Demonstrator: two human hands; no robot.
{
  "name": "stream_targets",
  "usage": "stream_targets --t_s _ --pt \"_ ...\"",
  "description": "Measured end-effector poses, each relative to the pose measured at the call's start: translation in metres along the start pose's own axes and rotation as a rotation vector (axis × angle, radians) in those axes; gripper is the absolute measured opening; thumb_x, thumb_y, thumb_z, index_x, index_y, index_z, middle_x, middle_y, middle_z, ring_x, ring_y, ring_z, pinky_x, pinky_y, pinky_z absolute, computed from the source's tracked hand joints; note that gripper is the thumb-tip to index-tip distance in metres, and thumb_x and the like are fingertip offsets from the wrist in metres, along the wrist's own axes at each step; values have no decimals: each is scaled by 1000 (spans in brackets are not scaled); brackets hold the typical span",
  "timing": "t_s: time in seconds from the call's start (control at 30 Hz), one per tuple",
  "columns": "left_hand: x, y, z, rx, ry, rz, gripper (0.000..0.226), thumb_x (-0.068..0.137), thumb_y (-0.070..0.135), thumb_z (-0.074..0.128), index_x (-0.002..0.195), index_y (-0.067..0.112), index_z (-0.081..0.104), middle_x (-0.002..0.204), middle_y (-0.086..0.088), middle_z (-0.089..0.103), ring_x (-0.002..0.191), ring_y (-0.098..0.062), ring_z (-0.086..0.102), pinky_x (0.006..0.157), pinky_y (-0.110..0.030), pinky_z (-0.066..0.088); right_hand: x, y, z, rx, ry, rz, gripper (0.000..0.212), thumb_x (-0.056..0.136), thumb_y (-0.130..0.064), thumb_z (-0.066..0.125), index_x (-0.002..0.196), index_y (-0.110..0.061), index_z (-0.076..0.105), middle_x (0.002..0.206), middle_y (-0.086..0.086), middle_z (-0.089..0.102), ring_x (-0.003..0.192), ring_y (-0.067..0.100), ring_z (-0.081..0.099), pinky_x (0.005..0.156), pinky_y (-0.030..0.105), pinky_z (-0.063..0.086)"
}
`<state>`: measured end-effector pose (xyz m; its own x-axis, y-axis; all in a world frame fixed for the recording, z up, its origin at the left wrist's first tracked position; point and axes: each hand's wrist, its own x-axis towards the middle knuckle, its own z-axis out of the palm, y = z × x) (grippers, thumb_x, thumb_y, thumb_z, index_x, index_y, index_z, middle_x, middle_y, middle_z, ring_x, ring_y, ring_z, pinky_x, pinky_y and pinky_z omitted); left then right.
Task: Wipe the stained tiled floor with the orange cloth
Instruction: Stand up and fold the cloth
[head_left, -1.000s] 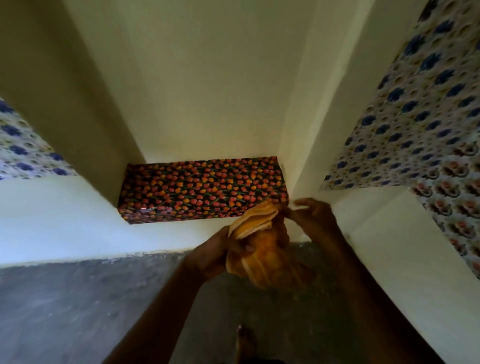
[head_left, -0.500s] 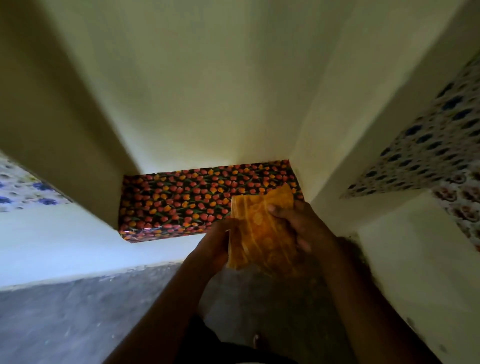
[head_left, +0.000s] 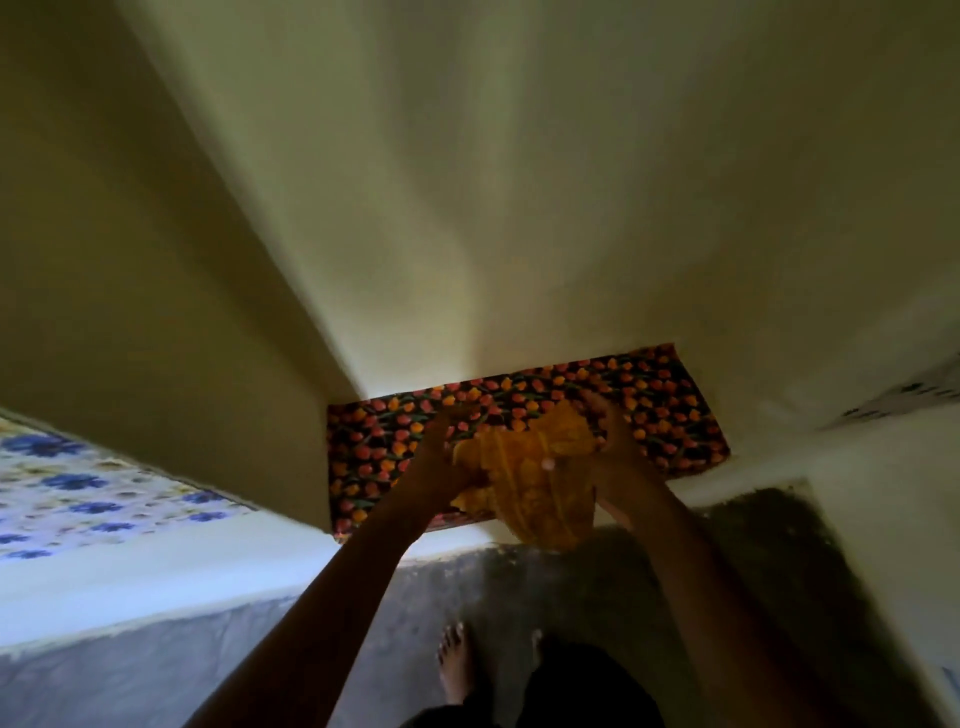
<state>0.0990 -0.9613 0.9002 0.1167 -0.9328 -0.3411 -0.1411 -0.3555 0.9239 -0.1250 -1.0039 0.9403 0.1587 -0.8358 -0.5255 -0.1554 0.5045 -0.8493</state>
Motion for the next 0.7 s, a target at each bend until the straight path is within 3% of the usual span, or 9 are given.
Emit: stream_targets --t_s 0.07,0.17,0.27,0.33,0.37,0.43,0.5,0.57,0.7 --pt "14 -4 -11 74 45 27 59 74 -7 88 118 26 65 121 -10 66 102 -29 70 64 -22 61 17 7 7 -113 -30 -20 120 46 -16 100 145 -50 42 147 1 49 128 31 55 96 62 56" --pt "51 -24 -13 234 105 79 45 75 -2 88 114 17 77 109 -8 76 98 -21 73 73 -25 61 53 11 10 -357 55 -64 77 56 -5 97 126 -24 69 128 5 64 118 31 64 93 56 59" --pt "70 -35 -5 252 122 41 32 85 -4 74 108 17 81 91 -3 76 78 -6 73 71 -33 60 81 20 16 -491 79 -100 50 60 -32 91 107 -23 78 113 5 70 103 26 67 93 48 58" --pt "84 -45 2 238 129 93 31 79 -5 75 105 12 78 88 0 66 83 -2 68 76 -36 60 106 33 15 -535 93 -58 46 51 -59 72 89 -33 75 114 12 68 102 34 67 90 51 59" --pt "88 -46 0 303 137 120 28 78 -3 79 105 5 75 91 4 58 90 0 63 80 -27 57 117 41 15 -561 89 -55 51 50 -64 68 91 -33 72 116 11 65 105 33 65 90 50 58" --pt "104 -50 -6 464 124 98 29 80 17 83 104 3 73 98 4 55 98 -8 58 85 -18 49 142 56 9 -659 60 -78 47 56 -59 74 89 -27 72 116 3 55 107 24 57 88 39 53" --pt "121 -57 -11 530 34 25 27 79 38 78 98 20 71 102 -2 64 98 -21 62 84 -31 49 153 47 11 -593 -9 -62 37 62 -47 77 84 -20 66 98 0 55 92 22 56 74 36 48" --pt "142 -60 -11 458 -62 -47 19 89 31 79 97 21 65 97 -7 66 94 -28 64 79 -39 50 170 44 9 -510 -24 -62 33 67 -44 78 84 -21 61 82 -4 55 79 21 55 65 33 43" --pt "204 -112 1 389 -48 -130 27 97 31 74 104 12 56 90 -3 59 85 -21 58 68 -35 46 225 76 -3 -429 82 -40 34 79 -40 85 97 -21 63 88 -6 61 87 21 61 67 30 52"
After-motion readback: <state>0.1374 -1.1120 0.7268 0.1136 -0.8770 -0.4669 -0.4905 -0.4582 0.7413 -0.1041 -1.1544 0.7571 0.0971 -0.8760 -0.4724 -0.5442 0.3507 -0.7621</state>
